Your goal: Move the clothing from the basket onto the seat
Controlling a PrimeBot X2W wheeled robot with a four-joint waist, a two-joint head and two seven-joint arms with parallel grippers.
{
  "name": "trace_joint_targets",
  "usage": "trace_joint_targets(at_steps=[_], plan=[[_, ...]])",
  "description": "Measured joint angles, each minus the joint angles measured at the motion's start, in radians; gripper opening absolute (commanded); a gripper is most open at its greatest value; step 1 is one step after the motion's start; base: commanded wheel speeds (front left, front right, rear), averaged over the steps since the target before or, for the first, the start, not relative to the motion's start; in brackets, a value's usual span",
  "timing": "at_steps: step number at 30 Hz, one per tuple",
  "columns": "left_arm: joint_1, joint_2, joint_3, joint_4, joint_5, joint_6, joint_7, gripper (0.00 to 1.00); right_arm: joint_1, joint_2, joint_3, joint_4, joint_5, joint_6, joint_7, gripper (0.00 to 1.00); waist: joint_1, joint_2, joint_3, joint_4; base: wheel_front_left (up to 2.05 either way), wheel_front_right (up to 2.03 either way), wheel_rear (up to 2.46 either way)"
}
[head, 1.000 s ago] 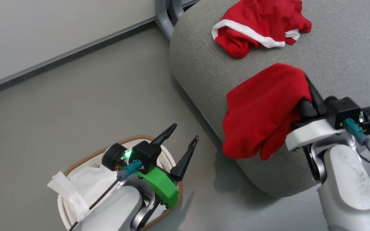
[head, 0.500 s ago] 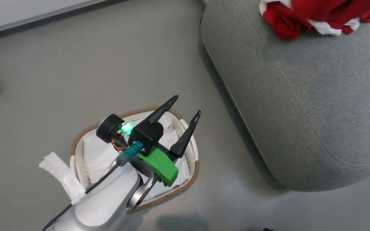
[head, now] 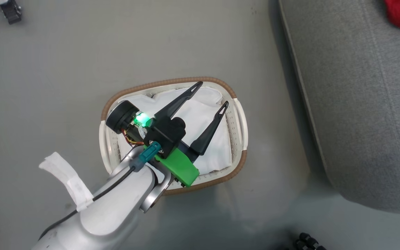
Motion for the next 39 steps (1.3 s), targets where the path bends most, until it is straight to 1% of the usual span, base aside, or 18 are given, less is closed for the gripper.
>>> trace_joint_targets(at_steps=[3,9,11,12,14,15,18,21,25,29,35,39], plan=[[0.0,0.015,0.002,-0.003,0.0,0.006,0.002,1.0,0.058,0.075,-0.02,0.079,-0.031,0.0,-0.06,0.0,0.0001,0.0,0.046,0.013,0.0,0.0,0.0],[0.0,0.042,0.01,-0.011,0.0,0.019,0.009,1.0,0.095,0.177,-0.04,0.179,-0.073,0.0,-0.148,0.0,0.0,0.0,0.099,0.005,0.0,0.0,0.0],[0.0,0.049,0.014,-0.014,-0.001,0.023,0.01,1.0,0.111,0.197,-0.043,0.197,-0.083,0.0,-0.17,0.0,0.0,0.0,0.103,-0.007,0.0,0.0,0.0],[0.001,0.052,0.015,-0.015,-0.004,0.025,0.011,1.0,0.115,0.204,-0.045,0.201,-0.085,0.0,-0.179,0.07,0.0,0.0,0.104,-0.015,0.0,0.0,0.0],[0.003,0.057,0.017,-0.016,-0.007,0.027,0.015,1.0,0.119,0.219,-0.051,0.199,-0.087,0.0,-0.191,0.49,0.0,0.0,0.101,-0.029,0.0,0.0,0.0],[0.005,0.059,0.018,-0.016,-0.009,0.027,0.015,1.0,0.126,0.227,-0.051,0.191,-0.087,0.0,-0.197,1.0,0.0,0.0,0.097,-0.036,0.0,0.0,0.0],[0.017,0.061,0.022,-0.018,-0.019,0.033,0.012,1.0,0.169,0.25,-0.04,0.15,-0.091,0.0,-0.202,1.0,0.0,0.0,0.079,-0.049,0.0,0.0,0.0],[0.027,0.065,0.028,-0.018,-0.031,0.037,0.006,1.0,0.223,0.28,-0.011,0.064,-0.09,0.0,-0.203,1.0,0.0,0.0,0.056,-0.061,0.0,0.0,0.0],[0.048,0.065,0.04,-0.008,-0.049,0.045,-0.01,1.0,0.332,0.315,0.028,-0.035,-0.088,0.0,-0.203,1.0,-0.0001,0.0,0.018,-0.074,0.0,0.0,0.0],[0.074,0.055,0.059,0.009,-0.068,0.047,-0.028,1.0,0.43,0.354,0.061,-0.099,-0.063,0.0,-0.204,1.0,-0.0001,0.0,-0.03,-0.081,0.0,0.0,0.0],[0.13,0.02,0.111,0.054,-0.109,0.049,-0.046,1.0,0.514,0.386,0.12,-0.144,-0.044,0.0,-0.204,1.0,-0.0002,0.0,-0.12,-0.077,0.0,0.0,0.0],[0.186,0.0,0.188,0.057,-0.113,0.056,-0.049,1.0,0.529,0.406,0.156,-0.166,-0.031,0.0,-0.204,1.0,-0.0002,0.0,-0.191,-0.067,0.0,0.0,0.0]])
